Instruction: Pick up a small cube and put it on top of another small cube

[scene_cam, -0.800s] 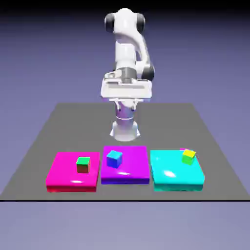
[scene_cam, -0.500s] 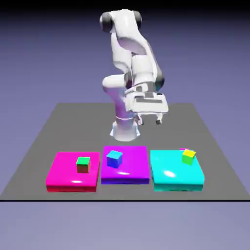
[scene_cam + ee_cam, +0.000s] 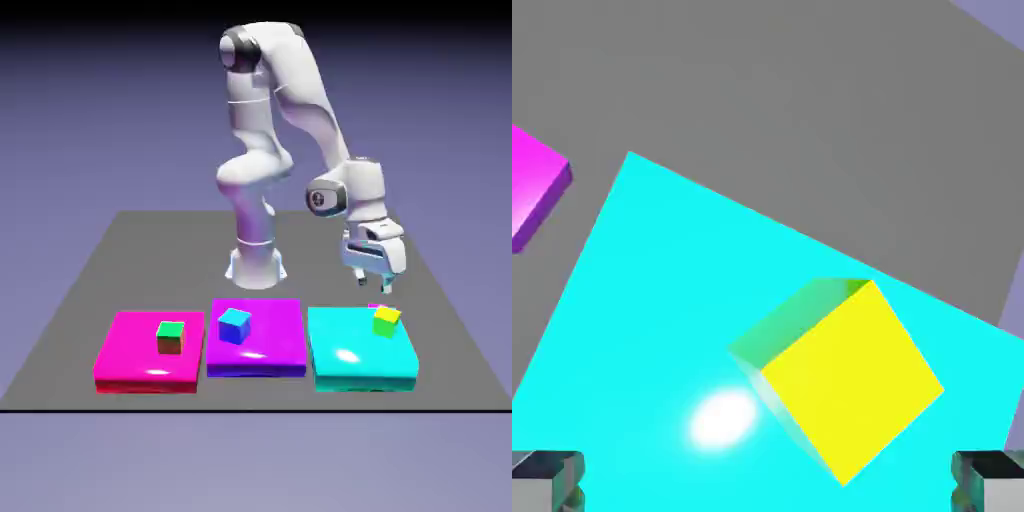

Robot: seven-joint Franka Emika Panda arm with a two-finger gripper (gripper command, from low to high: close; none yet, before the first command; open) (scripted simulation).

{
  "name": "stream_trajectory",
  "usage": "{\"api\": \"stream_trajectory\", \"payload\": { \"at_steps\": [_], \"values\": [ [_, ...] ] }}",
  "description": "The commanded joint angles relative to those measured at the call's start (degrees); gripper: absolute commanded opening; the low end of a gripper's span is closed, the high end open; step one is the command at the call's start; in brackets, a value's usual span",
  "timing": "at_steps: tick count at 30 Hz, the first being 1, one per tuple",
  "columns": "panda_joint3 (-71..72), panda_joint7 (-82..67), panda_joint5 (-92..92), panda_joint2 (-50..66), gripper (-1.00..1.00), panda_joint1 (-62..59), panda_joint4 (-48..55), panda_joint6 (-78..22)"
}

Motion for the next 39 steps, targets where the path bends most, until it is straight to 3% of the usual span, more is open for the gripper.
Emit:
{"api": "stream_trajectory", "payload": {
  "at_steps": [1, 10, 19, 20, 29, 39],
  "values": [
    [-0.60, -2.41, -0.92, 1.10, 0.00, 2.04, 0.09, -0.22],
    [-5.97, -23.82, -9.08, 10.82, 0.00, 20.51, 0.85, -2.16],
    [-8.64, -19.67, -11.62, 27.28, 0.00, 21.99, 5.07, 10.50],
    [-8.64, -19.67, -11.62, 27.28, -1.00, 21.99, 5.07, 10.50],
    [-5.97, -23.82, -9.08, 10.83, -1.00, 20.51, 0.85, -2.16],
    [5.53, -11.37, -2.25, 9.79, -1.00, 9.67, 6.28, -24.58]
  ]
}}
